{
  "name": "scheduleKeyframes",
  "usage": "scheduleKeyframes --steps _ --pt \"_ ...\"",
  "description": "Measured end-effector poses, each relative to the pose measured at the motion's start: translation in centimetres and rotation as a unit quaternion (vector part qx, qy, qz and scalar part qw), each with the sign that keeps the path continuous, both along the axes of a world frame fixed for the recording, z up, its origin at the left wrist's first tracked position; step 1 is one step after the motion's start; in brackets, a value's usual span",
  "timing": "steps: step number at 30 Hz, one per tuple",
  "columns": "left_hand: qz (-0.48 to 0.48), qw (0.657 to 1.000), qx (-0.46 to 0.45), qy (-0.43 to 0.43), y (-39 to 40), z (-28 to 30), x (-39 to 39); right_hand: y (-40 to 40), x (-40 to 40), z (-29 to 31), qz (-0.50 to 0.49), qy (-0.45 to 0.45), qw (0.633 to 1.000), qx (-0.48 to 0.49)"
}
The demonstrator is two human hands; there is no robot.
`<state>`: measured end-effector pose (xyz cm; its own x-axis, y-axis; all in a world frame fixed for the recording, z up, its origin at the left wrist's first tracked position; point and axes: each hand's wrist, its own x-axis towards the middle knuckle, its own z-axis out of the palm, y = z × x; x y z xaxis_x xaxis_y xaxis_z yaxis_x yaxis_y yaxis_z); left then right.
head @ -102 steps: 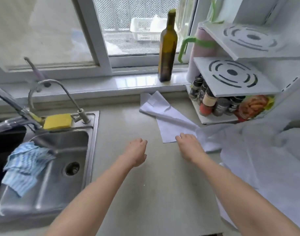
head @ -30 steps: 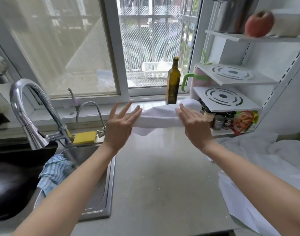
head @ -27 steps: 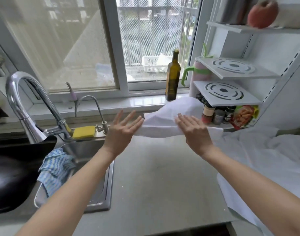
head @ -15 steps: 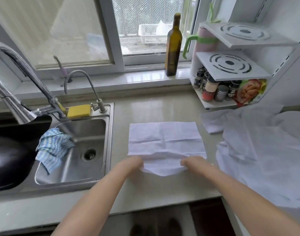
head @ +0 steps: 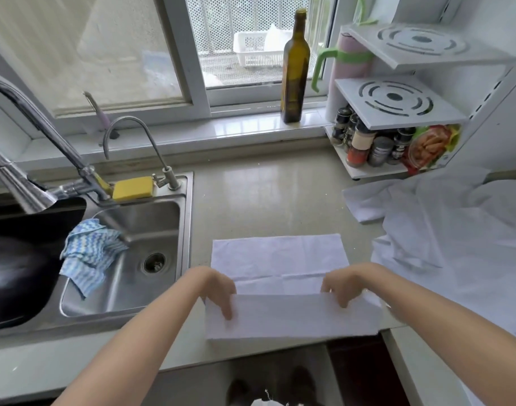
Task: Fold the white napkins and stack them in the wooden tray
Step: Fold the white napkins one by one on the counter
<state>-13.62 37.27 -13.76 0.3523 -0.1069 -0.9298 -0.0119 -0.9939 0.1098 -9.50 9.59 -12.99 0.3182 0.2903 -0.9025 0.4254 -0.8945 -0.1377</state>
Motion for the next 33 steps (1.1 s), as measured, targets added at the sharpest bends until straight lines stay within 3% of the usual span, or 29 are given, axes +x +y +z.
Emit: scheduleKeyframes --steps 2,6,11,17,25,33 --pt "0.083 0.994 -0.043 -0.064 1.1 -0.1 0.9 -0.2 1.1 0.3 -0.044 -0.043 0.998 0.034" --pt "0.151 0.954 -0.052 -0.252 1.9 -0.7 2.5 -0.5 3.0 -0.9 -0.127 -0.225 0.96 0.104" --pt "0.199 0.918 -0.017 -0.342 0.9 -1.8 3.8 0.4 4.6 -3.2 -0.19 -0.375 0.897 0.135" --pt "0.238 0.897 0.021 -0.373 -0.2 -4.6 4.7 1.0 5.5 -6.0 -0.182 -0.356 0.91 0.111" --pt "0.1 0.911 0.127 -0.38 -0.1 -5.0 6.7 1.3 6.6 -7.6 -0.159 -0.379 0.902 0.132" --pt "0.05 0.911 0.136 -0.385 0.6 -5.9 8.4 1.4 7.2 -8.8 -0.134 -0.413 0.897 0.081"
